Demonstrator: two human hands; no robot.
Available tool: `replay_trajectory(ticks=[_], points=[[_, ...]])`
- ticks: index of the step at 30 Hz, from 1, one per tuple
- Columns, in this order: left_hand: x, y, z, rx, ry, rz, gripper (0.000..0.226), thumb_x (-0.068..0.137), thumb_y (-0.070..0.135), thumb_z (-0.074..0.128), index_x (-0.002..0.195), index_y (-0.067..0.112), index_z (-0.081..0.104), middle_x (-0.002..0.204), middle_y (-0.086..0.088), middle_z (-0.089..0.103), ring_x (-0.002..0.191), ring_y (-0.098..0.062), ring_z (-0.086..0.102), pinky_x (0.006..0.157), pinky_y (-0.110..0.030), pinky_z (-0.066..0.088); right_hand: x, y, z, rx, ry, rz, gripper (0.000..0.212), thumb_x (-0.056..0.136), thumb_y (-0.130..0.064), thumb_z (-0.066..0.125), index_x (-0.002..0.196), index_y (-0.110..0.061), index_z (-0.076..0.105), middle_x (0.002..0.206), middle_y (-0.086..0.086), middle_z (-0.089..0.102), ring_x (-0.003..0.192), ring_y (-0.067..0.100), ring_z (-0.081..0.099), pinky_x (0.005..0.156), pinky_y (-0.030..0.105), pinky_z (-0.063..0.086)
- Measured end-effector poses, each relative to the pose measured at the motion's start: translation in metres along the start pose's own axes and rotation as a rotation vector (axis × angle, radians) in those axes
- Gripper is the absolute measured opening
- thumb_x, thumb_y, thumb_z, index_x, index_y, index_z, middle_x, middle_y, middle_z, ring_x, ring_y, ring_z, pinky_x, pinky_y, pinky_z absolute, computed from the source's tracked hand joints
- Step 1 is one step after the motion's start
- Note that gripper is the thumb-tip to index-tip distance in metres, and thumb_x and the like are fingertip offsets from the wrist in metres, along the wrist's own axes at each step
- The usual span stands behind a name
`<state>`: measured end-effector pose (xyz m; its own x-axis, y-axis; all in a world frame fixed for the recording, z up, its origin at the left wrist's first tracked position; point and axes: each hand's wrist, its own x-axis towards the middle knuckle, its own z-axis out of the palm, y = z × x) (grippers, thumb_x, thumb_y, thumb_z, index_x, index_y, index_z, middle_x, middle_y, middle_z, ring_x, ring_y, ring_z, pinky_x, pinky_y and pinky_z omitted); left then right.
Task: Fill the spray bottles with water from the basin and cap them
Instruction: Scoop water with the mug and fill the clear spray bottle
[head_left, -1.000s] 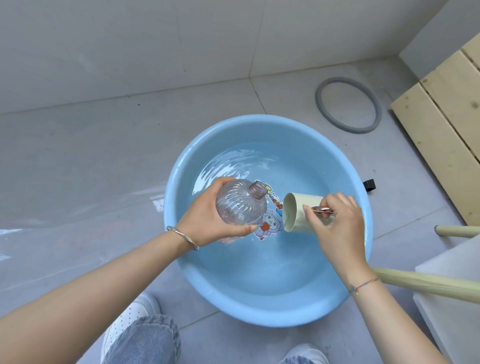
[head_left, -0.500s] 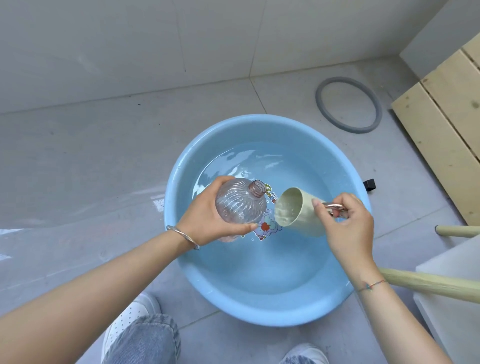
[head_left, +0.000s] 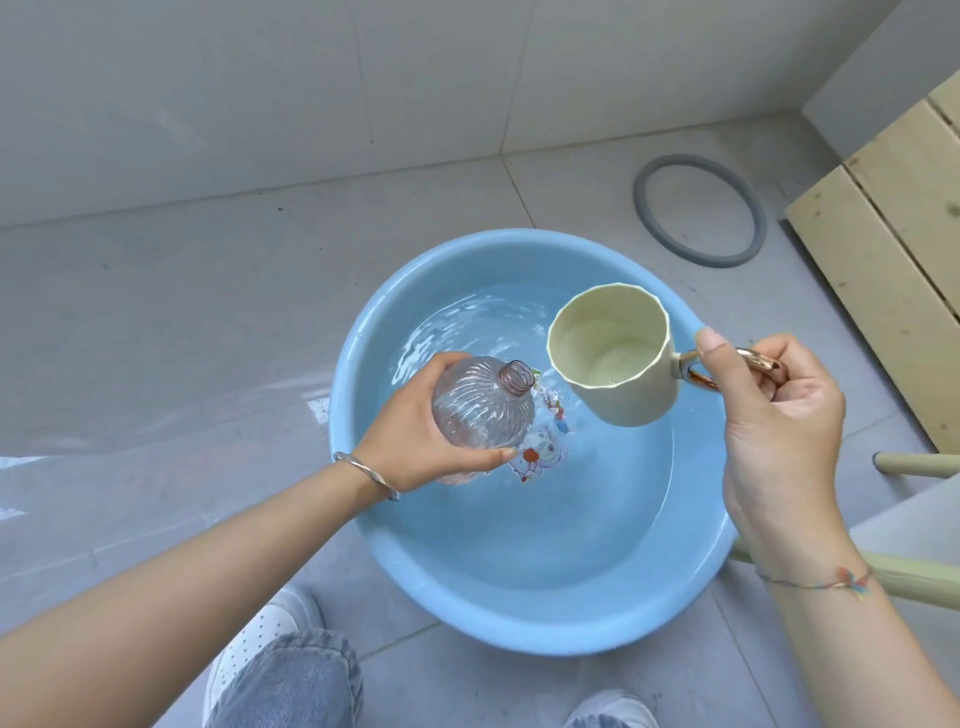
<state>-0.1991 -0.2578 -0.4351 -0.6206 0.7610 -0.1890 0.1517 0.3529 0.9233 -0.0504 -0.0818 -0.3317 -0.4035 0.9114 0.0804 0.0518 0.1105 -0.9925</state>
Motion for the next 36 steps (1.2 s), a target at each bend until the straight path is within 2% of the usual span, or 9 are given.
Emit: replay_trajectory(ticks=[4,8,10,15,17,21,24,31,36], points=[[0.000,0.000,0.000,-0.001,0.003,0.005,0.086,0.048,0.056,0.084,0.123,0.032,0.049,0.113,0.021,0.062,0.108,0.003,0.058,0.093,-0.013,0.042,-0.003,-0.007,0.003,-0.080,-0.060,-0.067,0.036,0.074,-0.034,0.073,0.055,-0.027,0.045,0.050,-0.016,0.047,0.061,0.011,0.041,0.061,0.020,0.033],[-0.001,0.000,0.000,0.003,0.003,0.003,0.088,0.047,0.056,0.084,0.123,0.033,0.048,0.114,0.021,0.061,0.108,0.004,0.057,0.092,-0.010,0.040,-0.006,-0.010,0.004,-0.230,-0.074,-0.155,0.041,0.074,-0.042,0.070,0.061,-0.018,0.039,0.066,0.022,0.051,0.058,0.008,0.037,0.058,0.021,0.031],[0.000,0.000,0.000,0.008,0.006,0.004,0.089,0.047,0.057,0.084,0.124,0.032,0.048,0.115,0.022,0.061,0.109,0.005,0.056,0.092,-0.009,0.040,-0.008,-0.013,0.005,-0.309,-0.082,-0.208,0.042,0.076,-0.039,0.069,0.062,-0.015,0.038,0.071,0.028,0.052,0.057,0.006,0.034,0.056,0.019,0.029],[0.000,-0.001,0.001,0.003,0.003,0.002,0.086,0.048,0.054,0.085,0.122,0.033,0.049,0.113,0.020,0.062,0.107,0.002,0.059,0.092,-0.014,0.043,-0.010,-0.016,0.006,-0.370,-0.099,-0.298,0.041,0.080,-0.026,0.071,0.062,-0.023,0.035,0.065,0.014,0.043,0.057,0.004,0.033,0.056,0.015,0.027],[-0.001,-0.001,0.001,0.001,0.007,0.006,0.085,0.048,0.054,0.085,0.122,0.032,0.049,0.113,0.020,0.062,0.107,0.002,0.059,0.091,-0.013,0.043,-0.010,-0.017,0.007,-0.389,-0.105,-0.330,0.042,0.080,-0.025,0.072,0.061,-0.024,0.035,0.064,0.001,0.039,0.058,0.004,0.034,0.057,0.014,0.027],[-0.002,0.001,0.000,0.014,0.019,0.006,0.083,0.049,0.049,0.088,0.121,0.032,0.049,0.112,0.023,0.061,0.106,0.008,0.056,0.087,-0.004,0.037,-0.012,-0.017,0.006,-0.440,-0.122,-0.399,0.040,0.081,-0.023,0.072,0.062,-0.020,0.037,0.063,-0.007,0.036,0.061,0.004,0.036,0.059,0.014,0.027],[-0.001,0.000,0.000,0.010,0.014,0.008,0.085,0.048,0.052,0.087,0.122,0.032,0.048,0.113,0.022,0.061,0.107,0.006,0.057,0.089,-0.008,0.040,-0.013,-0.019,0.006,-0.470,-0.136,-0.446,0.039,0.082,-0.024,0.072,0.062,-0.022,0.038,0.063,-0.014,0.037,0.064,0.006,0.036,0.061,0.015,0.028],[-0.001,0.001,0.001,0.010,0.018,-0.009,0.088,0.046,0.058,0.083,0.123,0.034,0.048,0.113,0.023,0.060,0.107,0.006,0.056,0.089,-0.009,0.040,-0.013,-0.023,0.008,-0.495,-0.138,-0.507,0.036,0.083,-0.022,0.071,0.064,-0.016,0.041,0.066,-0.011,0.038,0.068,0.012,0.038,0.064,0.017,0.028],[0.000,0.001,0.000,0.012,0.016,0.000,0.088,0.046,0.057,0.083,0.124,0.032,0.048,0.114,0.020,0.061,0.107,0.004,0.057,0.091,-0.012,0.042,-0.013,-0.026,0.008,-0.523,-0.141,-0.555,0.034,0.083,-0.020,0.071,0.066,-0.015,0.042,0.067,-0.009,0.040,0.069,0.009,0.037,0.065,0.015,0.029]])
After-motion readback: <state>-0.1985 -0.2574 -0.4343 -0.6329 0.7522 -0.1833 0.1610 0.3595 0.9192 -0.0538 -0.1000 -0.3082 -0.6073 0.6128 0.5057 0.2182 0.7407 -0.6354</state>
